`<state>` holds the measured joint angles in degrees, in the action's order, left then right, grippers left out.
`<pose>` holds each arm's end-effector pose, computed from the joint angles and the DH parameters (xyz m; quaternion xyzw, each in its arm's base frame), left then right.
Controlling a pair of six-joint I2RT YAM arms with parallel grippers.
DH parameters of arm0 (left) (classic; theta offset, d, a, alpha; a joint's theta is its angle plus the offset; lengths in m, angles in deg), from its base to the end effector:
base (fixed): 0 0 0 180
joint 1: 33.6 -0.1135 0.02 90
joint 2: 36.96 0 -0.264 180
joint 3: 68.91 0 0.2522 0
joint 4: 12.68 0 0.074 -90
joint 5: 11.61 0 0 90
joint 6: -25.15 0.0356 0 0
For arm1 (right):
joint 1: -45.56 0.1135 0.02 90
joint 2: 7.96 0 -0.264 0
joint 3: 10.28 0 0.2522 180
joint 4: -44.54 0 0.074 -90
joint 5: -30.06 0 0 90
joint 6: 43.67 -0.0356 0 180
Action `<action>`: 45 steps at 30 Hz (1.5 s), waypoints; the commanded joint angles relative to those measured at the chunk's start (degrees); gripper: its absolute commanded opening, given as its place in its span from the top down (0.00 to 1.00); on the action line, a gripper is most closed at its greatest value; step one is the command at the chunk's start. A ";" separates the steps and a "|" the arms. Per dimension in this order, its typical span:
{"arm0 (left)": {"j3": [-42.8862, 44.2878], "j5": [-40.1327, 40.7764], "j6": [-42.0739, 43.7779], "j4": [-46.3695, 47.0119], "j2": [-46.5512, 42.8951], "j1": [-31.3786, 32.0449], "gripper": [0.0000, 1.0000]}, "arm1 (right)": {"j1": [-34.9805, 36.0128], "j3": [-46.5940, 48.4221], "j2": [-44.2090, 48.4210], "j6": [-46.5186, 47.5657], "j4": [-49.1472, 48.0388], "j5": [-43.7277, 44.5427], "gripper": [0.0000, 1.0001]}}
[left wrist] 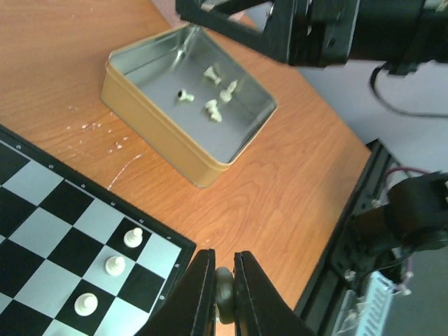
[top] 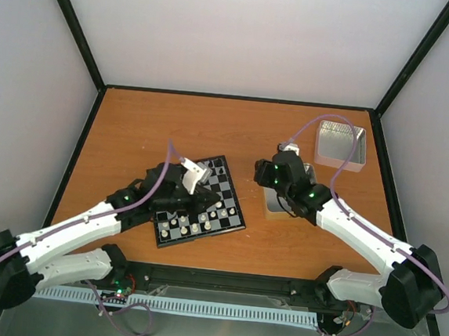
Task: Set up the chess pieces on the board
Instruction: Place the chess piece on the chessboard.
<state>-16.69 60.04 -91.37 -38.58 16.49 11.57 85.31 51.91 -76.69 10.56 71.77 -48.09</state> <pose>0.1407 -0.1574 0.2710 0.2185 0.8177 -0.4118 0.3377 0.2086 0.1640 0.2703 0.0182 0.8785 0.2150 0.4263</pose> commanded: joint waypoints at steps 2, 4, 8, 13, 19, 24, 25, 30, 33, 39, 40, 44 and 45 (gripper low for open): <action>1.49 7.10 8.11 2.56 6.02 6.39 0.99 | -3.47 -1.56 -0.58 -6.47 3.83 4.36 0.36; 1.78 9.02 10.13 2.66 8.53 8.80 0.99 | -4.44 -2.45 -0.89 -7.08 3.58 3.31 0.36; 2.96 15.50 10.52 2.30 13.45 11.69 0.99 | -5.83 -2.84 -1.92 -7.31 3.99 2.01 0.36; 1.27 19.66 10.38 5.14 16.76 12.14 0.99 | -6.65 -3.21 -2.88 -7.21 3.71 0.71 0.36; 1.24 14.73 11.79 9.20 22.59 12.14 0.99 | -7.63 -3.36 -4.00 -7.43 3.49 -0.86 0.36; 0.74 14.46 12.82 9.04 25.51 12.14 1.00 | -7.93 -3.27 -4.21 -6.48 2.90 -3.03 0.36; 0.60 14.95 12.82 8.95 25.89 12.13 0.99 | -7.93 -3.20 -4.18 -5.91 2.50 -3.77 0.36; 0.61 15.73 13.11 9.24 27.75 12.18 0.99 | -7.93 -3.11 -4.67 -4.45 0.80 -6.31 0.36; 1.36 16.27 13.57 8.61 29.73 12.16 0.98 | -7.95 -2.94 -5.03 -4.40 0.77 -6.95 0.36; 2.82 17.16 13.89 7.50 32.62 12.14 0.98 | -7.93 -3.09 -5.25 -4.16 1.11 -6.98 0.36; 2.82 17.28 13.75 7.56 32.61 12.14 0.97 | -7.95 -3.07 -5.19 -4.18 1.11 -6.99 0.36; 2.94 17.76 13.53 7.70 31.89 12.12 0.93 | -7.93 -3.08 -5.52 -4.18 0.96 -7.46 0.36; 2.92 17.80 13.56 7.63 31.81 12.13 0.90 | -7.94 -3.07 -5.64 -4.28 0.91 -7.58 0.36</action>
<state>-15.22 76.76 -78.83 -31.10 48.65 23.04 77.84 49.05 -81.61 5.90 73.87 -55.28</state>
